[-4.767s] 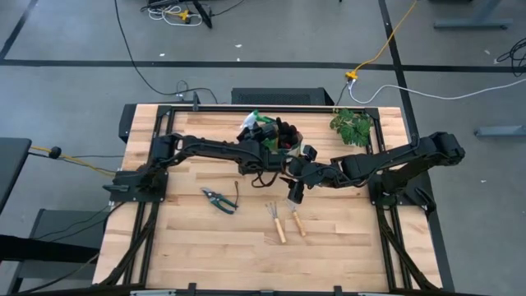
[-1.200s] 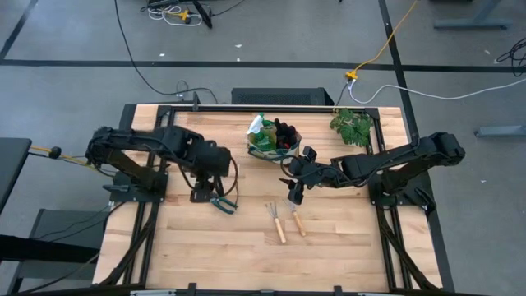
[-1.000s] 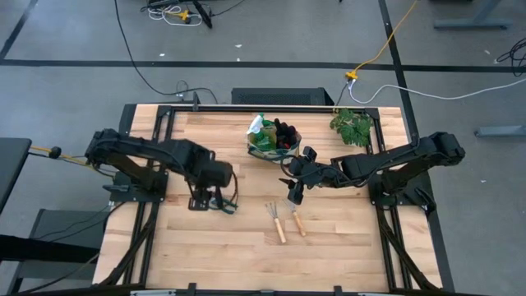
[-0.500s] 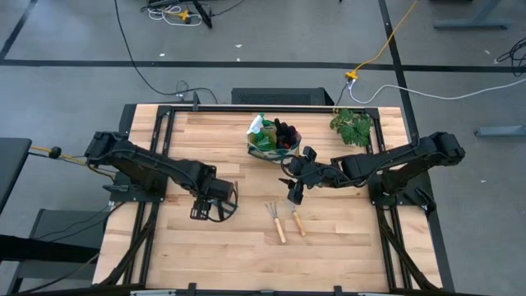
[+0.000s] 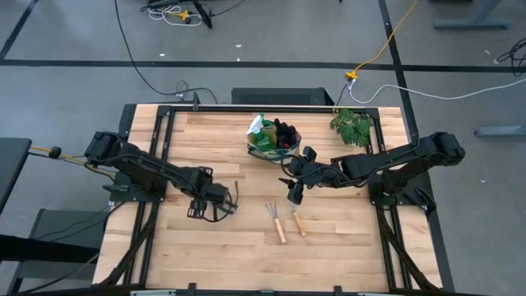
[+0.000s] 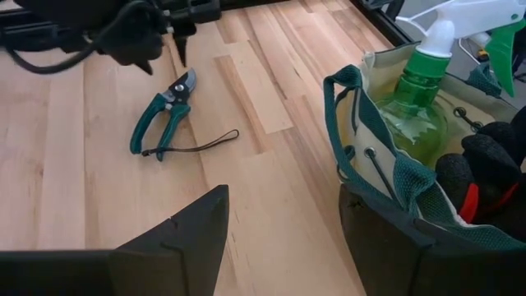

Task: Pick & Place Garden tools in Gardening bag
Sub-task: Put the pruning shears into the tool bag

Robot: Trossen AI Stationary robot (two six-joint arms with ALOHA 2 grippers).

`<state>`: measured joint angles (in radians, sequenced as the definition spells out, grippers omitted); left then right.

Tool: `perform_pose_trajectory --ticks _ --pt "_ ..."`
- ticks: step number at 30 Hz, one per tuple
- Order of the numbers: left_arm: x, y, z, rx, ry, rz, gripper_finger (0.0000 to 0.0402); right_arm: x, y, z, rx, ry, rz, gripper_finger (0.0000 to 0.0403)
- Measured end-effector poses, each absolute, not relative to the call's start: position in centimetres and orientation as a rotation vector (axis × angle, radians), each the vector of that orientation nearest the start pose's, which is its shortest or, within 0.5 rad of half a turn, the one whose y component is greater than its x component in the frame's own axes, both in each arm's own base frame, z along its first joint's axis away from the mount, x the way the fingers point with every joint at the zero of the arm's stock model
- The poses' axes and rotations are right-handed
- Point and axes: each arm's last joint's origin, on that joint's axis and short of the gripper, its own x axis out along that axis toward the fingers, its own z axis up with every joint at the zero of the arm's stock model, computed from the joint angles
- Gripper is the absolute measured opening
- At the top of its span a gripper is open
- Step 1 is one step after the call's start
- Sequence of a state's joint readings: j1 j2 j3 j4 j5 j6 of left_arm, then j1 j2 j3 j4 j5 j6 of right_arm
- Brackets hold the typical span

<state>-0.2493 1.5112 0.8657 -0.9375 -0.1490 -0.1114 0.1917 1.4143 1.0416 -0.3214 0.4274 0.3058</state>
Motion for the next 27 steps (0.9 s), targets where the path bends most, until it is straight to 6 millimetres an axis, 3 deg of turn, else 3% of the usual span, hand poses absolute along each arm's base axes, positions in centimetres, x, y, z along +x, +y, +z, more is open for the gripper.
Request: perform_pose_trajectory --ticks 15,22,27 --pt "21.2 -4.7 14.0 0.366 1.551 0.017 0.0233 29.8 4.6 27.1 0.081 0.619 -0.325 0.0233" --pt "21.3 -4.3 13.8 0.417 1.539 0.009 0.0230 29.9 4.6 27.2 0.085 0.609 -0.323 0.0233" --pt "21.5 -3.8 13.8 0.405 1.535 -0.028 0.0204 29.9 4.6 27.2 0.089 0.599 -0.321 0.0233"
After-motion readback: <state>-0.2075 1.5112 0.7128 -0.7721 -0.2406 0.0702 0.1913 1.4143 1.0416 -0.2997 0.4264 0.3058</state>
